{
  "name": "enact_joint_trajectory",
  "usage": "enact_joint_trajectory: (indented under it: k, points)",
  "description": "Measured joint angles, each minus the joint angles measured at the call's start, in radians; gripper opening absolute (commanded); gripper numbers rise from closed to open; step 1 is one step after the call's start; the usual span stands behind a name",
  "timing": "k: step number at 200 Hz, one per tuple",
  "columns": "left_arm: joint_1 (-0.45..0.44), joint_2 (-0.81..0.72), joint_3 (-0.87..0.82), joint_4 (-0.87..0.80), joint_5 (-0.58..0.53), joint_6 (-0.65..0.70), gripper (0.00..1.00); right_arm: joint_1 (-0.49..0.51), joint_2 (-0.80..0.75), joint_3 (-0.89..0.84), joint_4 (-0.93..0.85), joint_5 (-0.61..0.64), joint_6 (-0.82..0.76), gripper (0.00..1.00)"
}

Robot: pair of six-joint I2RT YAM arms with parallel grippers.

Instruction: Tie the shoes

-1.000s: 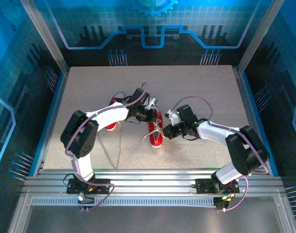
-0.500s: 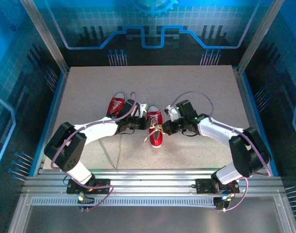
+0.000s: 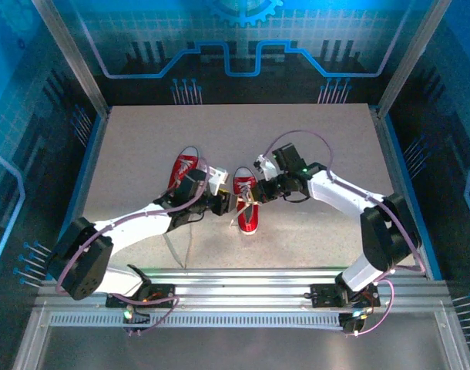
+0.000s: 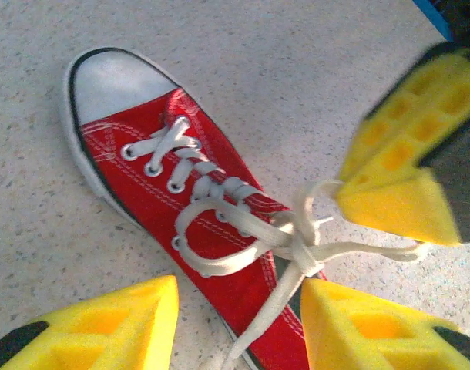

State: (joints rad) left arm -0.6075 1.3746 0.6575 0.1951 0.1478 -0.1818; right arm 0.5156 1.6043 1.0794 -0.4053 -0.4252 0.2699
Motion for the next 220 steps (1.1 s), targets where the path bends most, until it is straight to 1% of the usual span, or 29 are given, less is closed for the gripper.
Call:
enact_joint_trajectory:
  k: [29,59,93,117,128,138,147,164,173,185,204,220]
  points:
    - [-0.058,0.006,-0.035,0.095,-0.009,0.172,0.51,0.003,0.061,0.052,-0.058,-0.001,-0.019,0.0]
    - [-0.061,0.071,-0.021,0.159,0.027,0.289,0.52,0.003,0.105,0.094,-0.112,-0.001,-0.04,0.0]
    - [-0.061,0.159,0.008,0.182,0.08,0.34,0.54,0.003,0.131,0.141,-0.151,0.0,-0.056,0.0]
    - [-0.061,0.177,0.008,0.193,0.085,0.349,0.55,0.003,0.153,0.167,-0.167,-0.001,-0.064,0.01]
    - [-0.061,0.184,0.011,0.196,0.084,0.349,0.54,0.003,0.159,0.173,-0.172,-0.001,-0.066,0.03]
    - [-0.061,0.192,0.016,0.195,0.08,0.349,0.51,0.003,0.16,0.173,-0.175,-0.001,-0.066,0.06]
    - [-0.061,0.202,0.027,0.195,0.074,0.349,0.46,0.003,0.16,0.174,-0.181,-0.001,-0.067,0.12]
    - [-0.056,0.215,0.04,0.195,0.072,0.34,0.34,0.003,0.16,0.176,-0.183,-0.001,-0.07,0.26]
    - [-0.051,0.216,0.042,0.195,0.068,0.331,0.28,0.003,0.159,0.177,-0.185,-0.002,-0.073,0.31]
    - [-0.043,0.216,0.042,0.195,0.074,0.319,0.21,0.002,0.157,0.177,-0.183,-0.001,-0.081,0.37]
    - [-0.033,0.216,0.042,0.193,0.078,0.299,0.17,-0.008,0.135,0.177,-0.177,-0.014,-0.088,0.45]
    - [-0.019,0.216,0.042,0.193,0.08,0.275,0.15,-0.025,0.085,0.16,-0.158,-0.036,-0.089,0.48]
